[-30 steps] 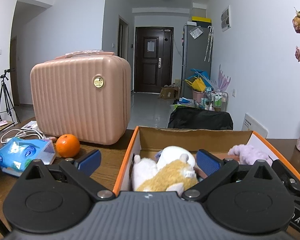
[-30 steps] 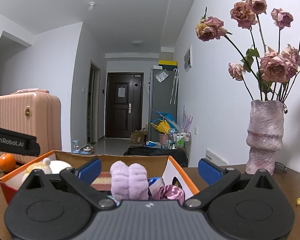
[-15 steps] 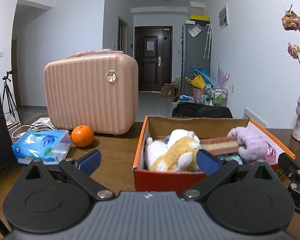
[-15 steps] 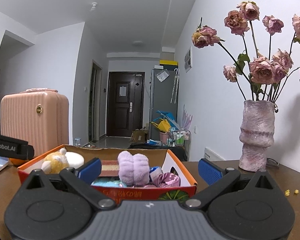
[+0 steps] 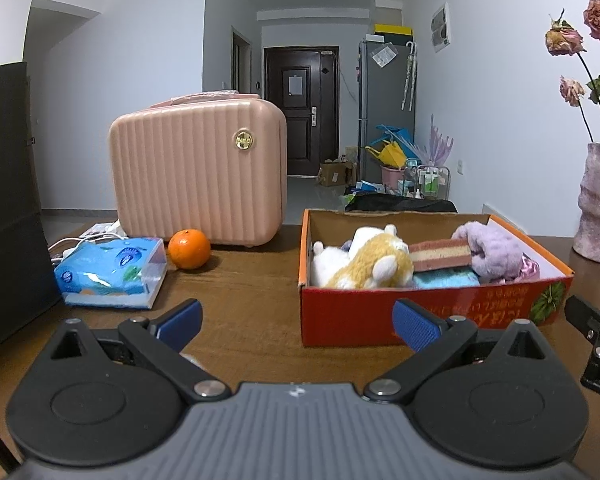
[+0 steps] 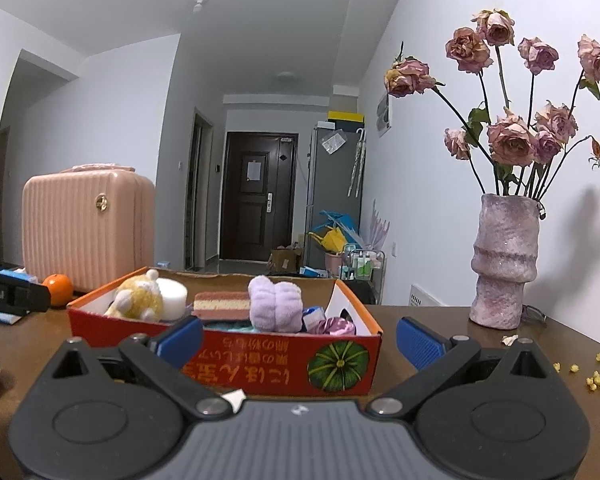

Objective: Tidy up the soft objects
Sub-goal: 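Withdraw both open tools from the box back toward the table, then grasp the clear plastic bag on the table with the left tool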

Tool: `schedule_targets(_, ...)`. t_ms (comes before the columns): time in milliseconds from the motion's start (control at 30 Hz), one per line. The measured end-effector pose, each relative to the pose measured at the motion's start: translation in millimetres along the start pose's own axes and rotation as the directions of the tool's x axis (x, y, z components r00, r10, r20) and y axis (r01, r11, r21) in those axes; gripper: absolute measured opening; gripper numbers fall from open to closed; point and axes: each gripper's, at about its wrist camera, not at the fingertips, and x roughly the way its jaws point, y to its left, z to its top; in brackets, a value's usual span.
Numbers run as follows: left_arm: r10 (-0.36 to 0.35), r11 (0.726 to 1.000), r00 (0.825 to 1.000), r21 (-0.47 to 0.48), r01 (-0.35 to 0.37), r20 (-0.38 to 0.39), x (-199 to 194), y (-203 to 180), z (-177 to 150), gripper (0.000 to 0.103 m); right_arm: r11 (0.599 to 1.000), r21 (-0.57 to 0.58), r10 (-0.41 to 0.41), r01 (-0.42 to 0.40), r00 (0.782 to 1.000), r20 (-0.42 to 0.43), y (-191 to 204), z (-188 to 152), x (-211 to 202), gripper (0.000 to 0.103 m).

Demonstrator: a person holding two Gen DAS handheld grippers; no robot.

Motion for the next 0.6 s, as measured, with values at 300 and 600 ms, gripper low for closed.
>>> schedule_targets(300, -0.025, 0.999, 1.000, 0.042, 0.025, -0.011, -22, 10, -17, 0.103, 1.000, -0.020, 0.018, -0.019, 0.999, -0.050, 1, -6, -19, 0.103)
schedule_targets(600, -0.030, 0.998, 0.999, 0.046, 0.031, -0.015, -34, 27, -24, 0.103, 0.998, -0.024, 0.050, -0.052, 0.994, -0.102, 3, -11, -30, 0.103)
